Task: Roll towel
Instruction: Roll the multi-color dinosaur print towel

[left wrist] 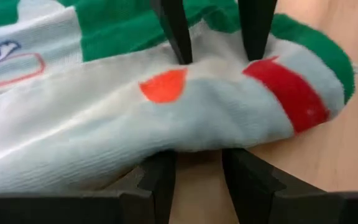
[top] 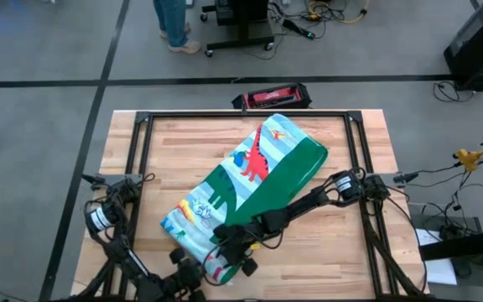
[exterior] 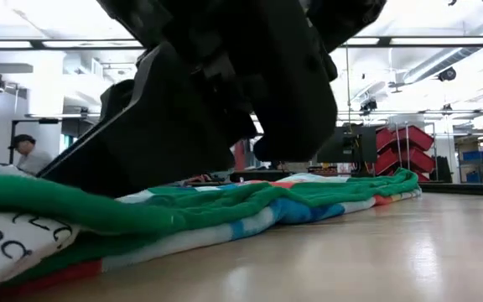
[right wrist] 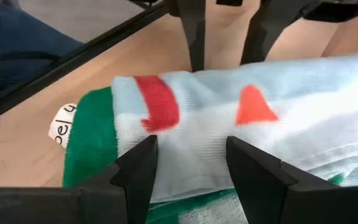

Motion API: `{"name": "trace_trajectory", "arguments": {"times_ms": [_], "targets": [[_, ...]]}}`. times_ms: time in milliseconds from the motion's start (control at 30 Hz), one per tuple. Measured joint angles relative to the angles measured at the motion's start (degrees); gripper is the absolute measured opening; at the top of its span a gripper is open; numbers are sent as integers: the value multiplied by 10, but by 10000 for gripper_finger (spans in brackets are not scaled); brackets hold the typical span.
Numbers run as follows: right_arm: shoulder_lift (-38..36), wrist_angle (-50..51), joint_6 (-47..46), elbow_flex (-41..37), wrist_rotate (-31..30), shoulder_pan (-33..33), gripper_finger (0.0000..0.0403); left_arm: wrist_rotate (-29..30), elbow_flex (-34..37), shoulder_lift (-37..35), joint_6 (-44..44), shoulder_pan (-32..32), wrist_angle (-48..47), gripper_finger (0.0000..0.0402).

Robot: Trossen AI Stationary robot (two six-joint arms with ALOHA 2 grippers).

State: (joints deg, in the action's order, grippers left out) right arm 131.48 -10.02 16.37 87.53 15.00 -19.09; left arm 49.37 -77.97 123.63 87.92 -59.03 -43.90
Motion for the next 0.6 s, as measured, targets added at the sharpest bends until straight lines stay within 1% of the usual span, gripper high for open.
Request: {"name": "trace_trajectory", "arguments": {"times_ms": [200,267,500,600], "targets": [[0,0,2,-1,0,0,179,-49,-1,-29,-41,20,4,116],[0,-2,6,-1,0,0,179,-55,-1,-40,-50,21,5,116],[-19,-17,13,15,0,0,179,-101,-1,-52,-47,20,15,116],[-13,-19,19,27,0,0,179,-110,-1,-52,-45,20,20,116]]}}
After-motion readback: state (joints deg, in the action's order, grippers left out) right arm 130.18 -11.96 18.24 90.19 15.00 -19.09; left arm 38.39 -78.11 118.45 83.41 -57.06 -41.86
